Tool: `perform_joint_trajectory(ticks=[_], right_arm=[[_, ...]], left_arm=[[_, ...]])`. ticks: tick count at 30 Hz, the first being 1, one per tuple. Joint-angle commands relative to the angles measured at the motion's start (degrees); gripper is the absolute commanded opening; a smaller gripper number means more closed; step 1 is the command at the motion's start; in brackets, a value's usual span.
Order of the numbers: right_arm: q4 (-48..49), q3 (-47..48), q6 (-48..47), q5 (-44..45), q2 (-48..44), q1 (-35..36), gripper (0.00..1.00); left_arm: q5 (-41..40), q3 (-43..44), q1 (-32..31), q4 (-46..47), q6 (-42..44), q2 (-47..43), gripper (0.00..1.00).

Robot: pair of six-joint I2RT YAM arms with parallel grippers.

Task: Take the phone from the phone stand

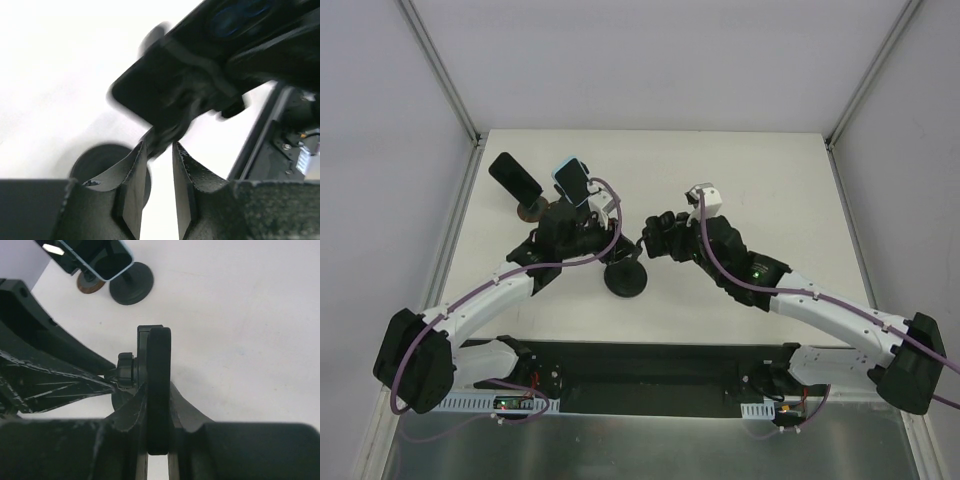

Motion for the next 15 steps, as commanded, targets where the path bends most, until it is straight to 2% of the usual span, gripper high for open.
perform_joint_trajectory(ticks=[1,6,9,10,12,13,15], right_arm=[[-5.52,-0.31,0.47,4.92,-6.91,-3.22,0.01],[-5.09,-0.14,-1.98,2.11,-7.71,-3.94,0.01],[-4.04,0.04,-3.3,-1.14,-6.92,-3.94,0.01],[-3.68,0.13,-3.3,-2.63,-6.57,-3.85,0.01],[-2.81,0.39,-3.39,-3.43,-6.04,-3.93,0.01],[-2.8,0.65,-3.31,-3.96,-5.6,-3.76,0.01],[-2.54,1.36,-4.0,-4.32,-5.16,-3.76,0.01]], left_arm=[[-11.49,-0.48,4.37,-4.85,-1.74,-0.08,0.0],[-9.04,-0.04,4.37,-4.85,-0.43,0.01,0.0],[-2.3,0.14,4.11,-3.27,3.51,-0.69,0.0],[-0.53,-0.13,3.85,-2.65,4.84,-1.56,0.15],[3.86,-1.79,2.01,0.07,8.78,-3.23,0.38],[4.32,-2.67,1.13,1.21,9.85,-5.24,0.53],[3.54,-5.04,-1.76,4.11,12.39,-7.19,0.65]])
